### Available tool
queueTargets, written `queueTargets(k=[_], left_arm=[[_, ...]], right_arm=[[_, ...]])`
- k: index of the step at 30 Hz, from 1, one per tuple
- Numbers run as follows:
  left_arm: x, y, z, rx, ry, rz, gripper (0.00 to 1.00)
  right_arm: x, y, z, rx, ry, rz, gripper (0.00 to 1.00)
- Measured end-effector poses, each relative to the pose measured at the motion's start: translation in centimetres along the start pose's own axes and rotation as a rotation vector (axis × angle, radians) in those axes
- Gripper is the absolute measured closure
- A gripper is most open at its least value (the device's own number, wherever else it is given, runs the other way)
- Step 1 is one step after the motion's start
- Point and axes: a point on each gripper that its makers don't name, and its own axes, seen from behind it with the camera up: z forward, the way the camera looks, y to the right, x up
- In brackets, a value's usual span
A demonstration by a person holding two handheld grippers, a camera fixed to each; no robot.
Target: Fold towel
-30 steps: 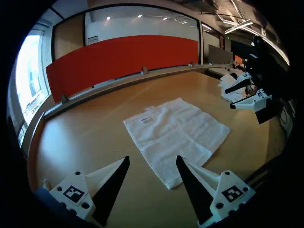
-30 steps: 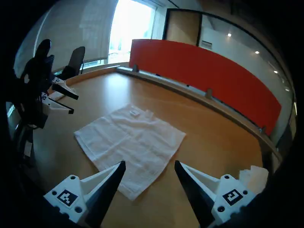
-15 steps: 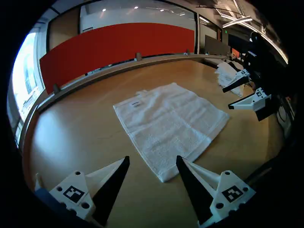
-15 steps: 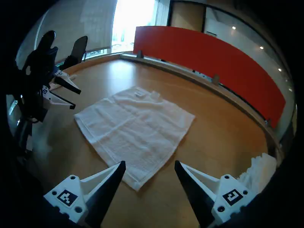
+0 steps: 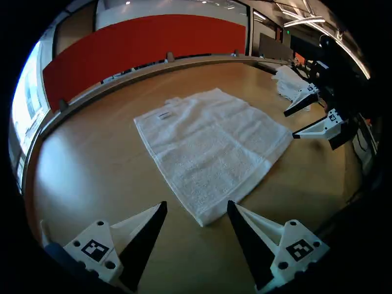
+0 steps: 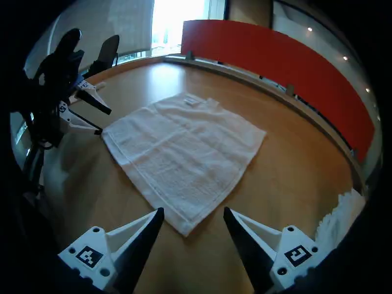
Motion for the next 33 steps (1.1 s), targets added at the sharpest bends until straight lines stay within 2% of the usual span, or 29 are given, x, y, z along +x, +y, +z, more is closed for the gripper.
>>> queueTargets(k=[15, 20, 28, 33], left_arm=[[-1.5, 0.6, 1.2, -0.032, -0.083, -0.005, 0.1], [-1.6, 0.7, 1.3, -0.031, -0.093, 0.017, 0.1], [-1.6, 0.9, 1.4, -0.036, -0.104, 0.03, 0.13], [-1.6, 1.1, 1.4, -0.035, -0.118, 0.028, 0.2]], right_arm=[[-1.0, -0.4, 0.3, 0.04, -0.045, -0.009, 0.18], [-1.4, -0.7, 0.5, 0.059, -0.06, -0.019, 0.21], [-1.4, -1.0, 0.5, 0.08, -0.059, -0.023, 0.28], [-1.6, -1.3, 0.5, 0.093, -0.06, -0.004, 0.35]])
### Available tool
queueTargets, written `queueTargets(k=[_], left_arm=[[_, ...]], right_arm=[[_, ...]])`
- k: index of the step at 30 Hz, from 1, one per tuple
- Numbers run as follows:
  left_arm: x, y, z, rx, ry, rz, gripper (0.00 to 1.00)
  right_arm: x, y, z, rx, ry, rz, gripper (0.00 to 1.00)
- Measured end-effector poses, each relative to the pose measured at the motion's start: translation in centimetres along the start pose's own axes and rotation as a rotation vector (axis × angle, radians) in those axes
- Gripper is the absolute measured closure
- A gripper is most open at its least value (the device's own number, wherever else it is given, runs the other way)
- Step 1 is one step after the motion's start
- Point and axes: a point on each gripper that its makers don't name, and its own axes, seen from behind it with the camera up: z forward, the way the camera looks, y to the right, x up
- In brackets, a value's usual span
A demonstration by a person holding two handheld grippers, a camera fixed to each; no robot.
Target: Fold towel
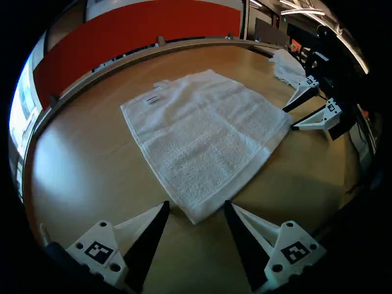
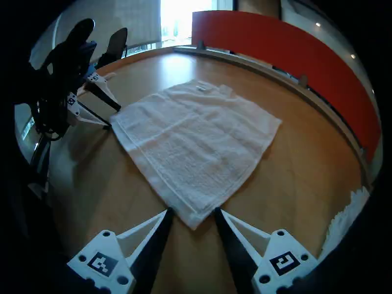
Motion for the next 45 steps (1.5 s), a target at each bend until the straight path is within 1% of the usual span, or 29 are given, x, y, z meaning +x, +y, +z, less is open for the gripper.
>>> queueTargets(k=[3, 6, 9, 11, 13, 15, 19, 21, 25, 27, 33, 39, 45], left_arm=[[0.0, 0.2, 0.0, -0.001, -0.005, 0.002, 0.26], [0.0, 0.4, -0.1, -0.002, -0.007, 0.004, 0.3], [0.0, 0.5, -0.1, 0.001, -0.011, -0.001, 0.33], [0.0, 0.5, -0.1, 0.004, -0.014, -0.004, 0.37], [0.1, 0.5, -0.1, 0.006, -0.015, -0.006, 0.48], [0.2, 0.5, -0.2, 0.008, -0.015, -0.008, 0.49], [0.3, 0.6, -0.1, 0.012, -0.014, -0.009, 0.72], [0.3, 0.7, 0.0, 0.014, -0.015, -0.013, 0.84], [0.5, 0.6, 0.0, 0.025, -0.021, -0.029, 0.9], [0.6, 0.6, 0.0, 0.025, -0.023, -0.038, 0.9], [1.0, 0.6, -0.4, 0.024, -0.014, -0.049, 0.9], [2.3, 0.5, -1.6, 0.039, 0.008, -0.06, 0.9], [4.3, 0.2, -3.5, 0.054, 0.049, -0.081, 0.91]], right_arm=[[-0.1, 0.0, -0.1, 0.001, 0.001, 0.012, 0.37], [-0.1, 0.0, -0.1, 0.001, 0.001, 0.005, 0.4], [-0.1, -0.2, -0.1, 0.006, 0.0, 0.003, 0.45], [-0.1, -0.2, 0.0, 0.007, -0.001, 0.004, 0.51], [-0.1, -0.3, 0.0, 0.008, -0.002, 0.003, 0.56], [-0.1, -0.3, 0.0, 0.008, -0.003, 0.002, 0.63], [-0.1, -0.3, -0.1, 0.003, -0.003, 0.008, 0.83], [-0.1, -0.3, -0.1, -0.001, -0.001, 0.021, 0.86], [0.4, -0.4, -0.3, 0.002, 0.009, 0.055, 0.86], [0.5, -0.4, -0.3, -0.006, 0.017, 0.061, 0.87], [1.2, -0.2, -0.9, -0.021, 0.033, 0.048, 0.87], [2.7, 0.1, -2.3, -0.032, 0.066, 0.046, 0.87], [4.5, 0.6, -4.0, -0.044, 0.101, 0.037, 0.87]])
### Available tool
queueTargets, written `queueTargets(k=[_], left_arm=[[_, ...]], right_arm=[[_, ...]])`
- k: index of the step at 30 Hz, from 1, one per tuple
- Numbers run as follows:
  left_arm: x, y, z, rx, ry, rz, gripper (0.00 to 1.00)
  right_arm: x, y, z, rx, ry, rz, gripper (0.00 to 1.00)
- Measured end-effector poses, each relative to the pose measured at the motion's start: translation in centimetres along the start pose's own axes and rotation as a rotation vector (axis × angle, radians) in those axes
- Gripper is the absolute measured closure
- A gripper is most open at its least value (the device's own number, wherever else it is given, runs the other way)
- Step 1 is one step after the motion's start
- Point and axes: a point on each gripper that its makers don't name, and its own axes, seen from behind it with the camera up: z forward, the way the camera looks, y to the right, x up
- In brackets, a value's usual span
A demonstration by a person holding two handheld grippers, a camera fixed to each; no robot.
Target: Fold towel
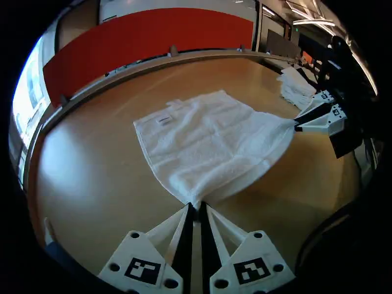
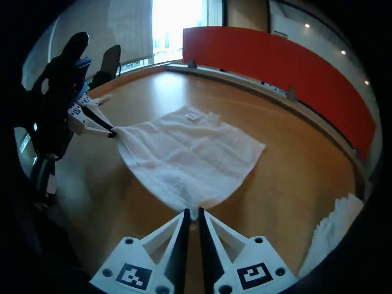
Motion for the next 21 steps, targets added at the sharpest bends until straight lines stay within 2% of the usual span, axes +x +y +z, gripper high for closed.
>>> queueTargets(k=[9, 21], left_arm=[[1.9, -0.2, -2.8, 0.013, 0.036, -0.012, 0.9], [3.4, 1.2, -5.8, -0.006, 0.056, 0.002, 0.91]], right_arm=[[2.9, -0.1, -2.4, -0.002, 0.05, -0.014, 0.87], [4.4, -0.2, -5.2, -0.016, 0.073, -0.013, 0.87]])
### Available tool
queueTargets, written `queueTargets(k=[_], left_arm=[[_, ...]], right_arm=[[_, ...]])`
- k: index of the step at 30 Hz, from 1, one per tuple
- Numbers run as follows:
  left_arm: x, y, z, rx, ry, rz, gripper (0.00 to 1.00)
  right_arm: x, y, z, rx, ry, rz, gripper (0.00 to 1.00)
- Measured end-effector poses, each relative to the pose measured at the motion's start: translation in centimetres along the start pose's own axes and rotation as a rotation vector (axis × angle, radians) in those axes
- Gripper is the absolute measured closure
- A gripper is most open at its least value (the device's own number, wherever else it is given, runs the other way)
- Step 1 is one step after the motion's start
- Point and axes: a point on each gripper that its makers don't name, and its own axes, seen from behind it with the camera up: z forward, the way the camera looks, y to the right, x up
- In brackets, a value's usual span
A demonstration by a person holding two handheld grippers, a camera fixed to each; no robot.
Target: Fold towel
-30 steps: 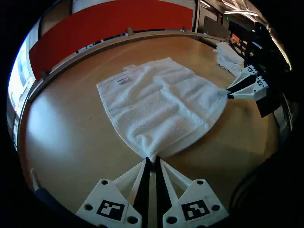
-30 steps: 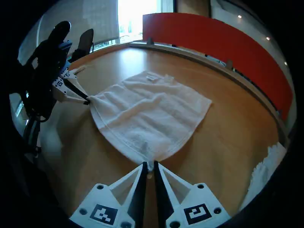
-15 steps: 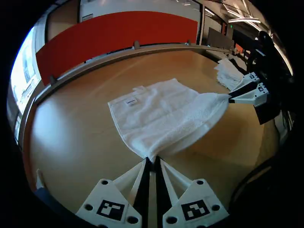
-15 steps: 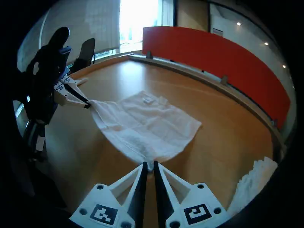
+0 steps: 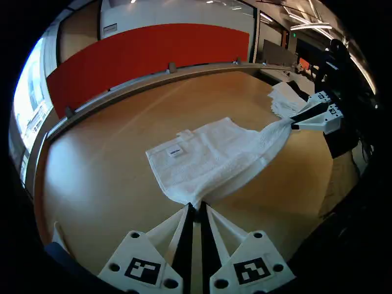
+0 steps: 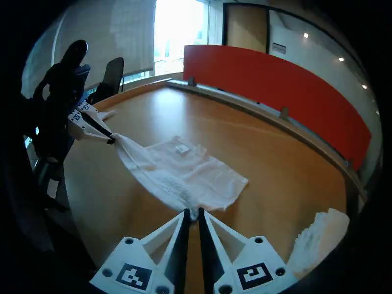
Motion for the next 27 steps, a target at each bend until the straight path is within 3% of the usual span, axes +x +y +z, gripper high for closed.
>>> queueTargets(k=[12, 27], left_arm=[[1.6, 1.1, -1.9, 0.003, 0.031, -0.034, 0.91], [1.9, 2.0, -3.8, -0.009, 0.028, -0.066, 0.91]], right_arm=[[1.3, 0.3, -2.1, -0.018, 0.022, 0.008, 0.87], [2.0, -0.1, -3.5, -0.015, 0.027, 0.008, 0.87]])
